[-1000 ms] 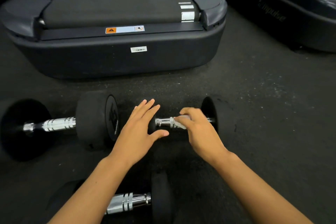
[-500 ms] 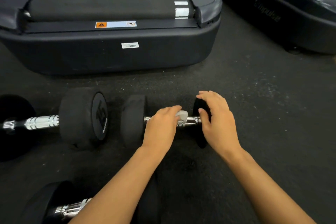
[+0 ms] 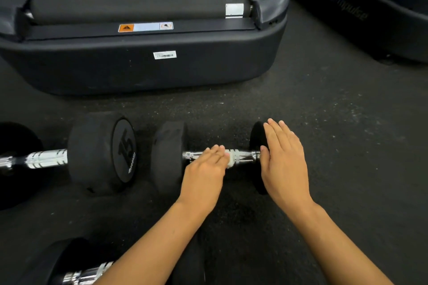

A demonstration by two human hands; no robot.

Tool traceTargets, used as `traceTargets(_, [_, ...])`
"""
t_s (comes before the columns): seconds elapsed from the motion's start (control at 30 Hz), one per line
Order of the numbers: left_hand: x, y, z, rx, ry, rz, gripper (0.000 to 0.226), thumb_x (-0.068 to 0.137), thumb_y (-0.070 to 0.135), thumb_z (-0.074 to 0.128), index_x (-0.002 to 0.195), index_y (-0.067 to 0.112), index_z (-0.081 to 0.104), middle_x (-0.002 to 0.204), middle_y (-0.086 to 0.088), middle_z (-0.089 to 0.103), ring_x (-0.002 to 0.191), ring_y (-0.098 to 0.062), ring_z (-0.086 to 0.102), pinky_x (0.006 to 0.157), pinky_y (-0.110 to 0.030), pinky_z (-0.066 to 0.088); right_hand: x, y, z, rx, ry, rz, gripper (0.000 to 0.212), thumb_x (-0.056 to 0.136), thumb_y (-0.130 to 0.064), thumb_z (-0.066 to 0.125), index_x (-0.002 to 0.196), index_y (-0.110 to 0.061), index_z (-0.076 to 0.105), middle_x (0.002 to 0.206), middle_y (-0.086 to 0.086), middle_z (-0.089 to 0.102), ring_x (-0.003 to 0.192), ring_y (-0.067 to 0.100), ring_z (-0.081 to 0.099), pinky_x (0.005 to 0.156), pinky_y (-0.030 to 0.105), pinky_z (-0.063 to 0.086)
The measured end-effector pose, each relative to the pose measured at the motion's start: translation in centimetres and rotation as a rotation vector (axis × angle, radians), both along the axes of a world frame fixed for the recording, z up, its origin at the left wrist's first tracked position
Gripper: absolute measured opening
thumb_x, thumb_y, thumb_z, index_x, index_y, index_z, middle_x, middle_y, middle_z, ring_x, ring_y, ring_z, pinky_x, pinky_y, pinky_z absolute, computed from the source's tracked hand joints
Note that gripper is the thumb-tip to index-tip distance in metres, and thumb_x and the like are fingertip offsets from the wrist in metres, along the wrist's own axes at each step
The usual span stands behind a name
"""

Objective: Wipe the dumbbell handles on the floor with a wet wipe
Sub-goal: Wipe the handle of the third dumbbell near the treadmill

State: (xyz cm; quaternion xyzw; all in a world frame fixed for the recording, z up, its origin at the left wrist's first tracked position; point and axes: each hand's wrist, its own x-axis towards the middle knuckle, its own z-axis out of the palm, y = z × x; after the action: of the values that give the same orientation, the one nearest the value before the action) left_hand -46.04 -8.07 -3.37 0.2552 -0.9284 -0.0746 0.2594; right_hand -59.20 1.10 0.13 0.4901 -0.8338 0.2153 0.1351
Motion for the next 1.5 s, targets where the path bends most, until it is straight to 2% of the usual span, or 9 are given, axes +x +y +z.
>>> traceTargets(0.5, [-0.3,-0.6,-0.2,-0.007,0.054,-0.107,0.049,0.050,-0.003,0.087,0.096,0.005,0.072,0.101,-0.011,0.071,0.093,-0.022,0.068,0.079,-0.039,0.054,-0.2,0.2,0.0,0.001,-0.002,0.029,0.051,0.090,-0.024,0.028,0.132,-0.001,0.047,0.138,0.013,0.047,0.132,0.028,0.038,0.109,0.041,0.028])
traceTargets(0.6, [-0.4,-0.6,-0.2,-0.009,0.058,-0.088,0.030,0.061,0.002,0.080,0.090,0.007,0.073,0.098,-0.011,0.072,0.090,-0.024,0.069,0.077,-0.041,0.056,0.0,0.3,-0.1,0.002,0.019,0.011,0.050,0.090,-0.023,0.029,0.132,-0.001,0.047,0.138,0.013,0.048,0.131,0.028,0.039,0.109,0.040,0.028])
traceTargets(0.7, [-2.7,-1.0,1.8,0.146,-0.014,-0.068,0.017,0.078,0.017,0.062,0.092,0.017,0.072,0.089,-0.005,0.072,0.082,-0.024,0.069,0.070,-0.037,0.057,-0.1,0.2,-0.1,0.012,0.018,0.012,0.051,0.090,-0.023,0.029,0.132,-0.001,0.047,0.138,0.013,0.047,0.132,0.027,0.039,0.110,0.039,0.026])
traceTargets(0.83, [-5.6,-3.6,4.2,0.556,-0.376,-0.053,0.024,0.093,0.030,0.052,0.111,0.022,0.067,0.103,-0.004,0.067,0.096,-0.020,0.061,0.087,-0.039,0.047,-0.2,0.0,-0.1,0.019,0.028,0.005,0.050,0.090,-0.022,0.029,0.132,-0.002,0.047,0.137,0.013,0.048,0.131,0.027,0.039,0.110,0.037,0.024])
traceTargets(0.93, [-7.3,-4.5,5.0,0.705,-0.498,-0.096,0.026,0.093,0.031,0.053,0.111,0.019,0.067,0.108,-0.005,0.066,0.100,-0.020,0.058,0.088,-0.036,0.046,-0.3,0.2,-0.3,0.009,0.042,0.013,0.048,0.090,-0.019,0.033,0.131,-0.001,0.047,0.137,0.013,0.048,0.131,0.028,0.039,0.110,0.036,0.022])
traceTargets(1.13, [-5.7,-2.1,4.5,0.494,-0.349,-0.135,0.025,0.096,0.028,0.048,0.115,0.022,0.064,0.098,-0.002,0.068,0.088,-0.017,0.062,0.080,-0.034,0.049,-0.1,0.3,-0.2,0.019,0.045,0.001,0.049,0.090,-0.022,0.030,0.132,-0.001,0.047,0.137,0.013,0.048,0.131,0.027,0.039,0.110,0.038,0.026])
traceTargets(1.27, [-7.6,-3.5,5.0,0.618,-0.508,-0.075,0.023,0.096,0.023,0.047,0.104,0.014,0.066,0.092,-0.008,0.065,0.082,-0.021,0.061,0.074,-0.035,0.049,-0.3,0.0,-0.4,0.029,0.042,0.002,0.049,0.091,-0.021,0.029,0.132,-0.002,0.047,0.137,0.012,0.048,0.132,0.027,0.038,0.110,0.038,0.025])
traceTargets(1.43, [-7.1,-2.2,4.6,0.419,-0.485,-0.059,0.016,0.093,0.018,0.050,0.097,0.017,0.065,0.084,-0.003,0.063,0.076,-0.019,0.061,0.072,-0.037,0.052,-0.3,0.0,-0.2,0.029,0.043,-0.013,0.050,0.090,-0.023,0.028,0.132,-0.003,0.048,0.137,0.012,0.048,0.132,0.026,0.039,0.110,0.039,0.028])
traceTargets(1.5, [-6.8,-2.2,4.4,0.434,-0.474,-0.062,0.017,0.094,0.021,0.048,0.097,0.018,0.065,0.082,-0.002,0.062,0.075,-0.018,0.061,0.069,-0.034,0.049,-0.2,0.1,-0.3,0.020,0.050,-0.013,0.050,0.089,-0.022,0.030,0.131,-0.002,0.048,0.137,0.012,0.049,0.131,0.027,0.040,0.110,0.038,0.027])
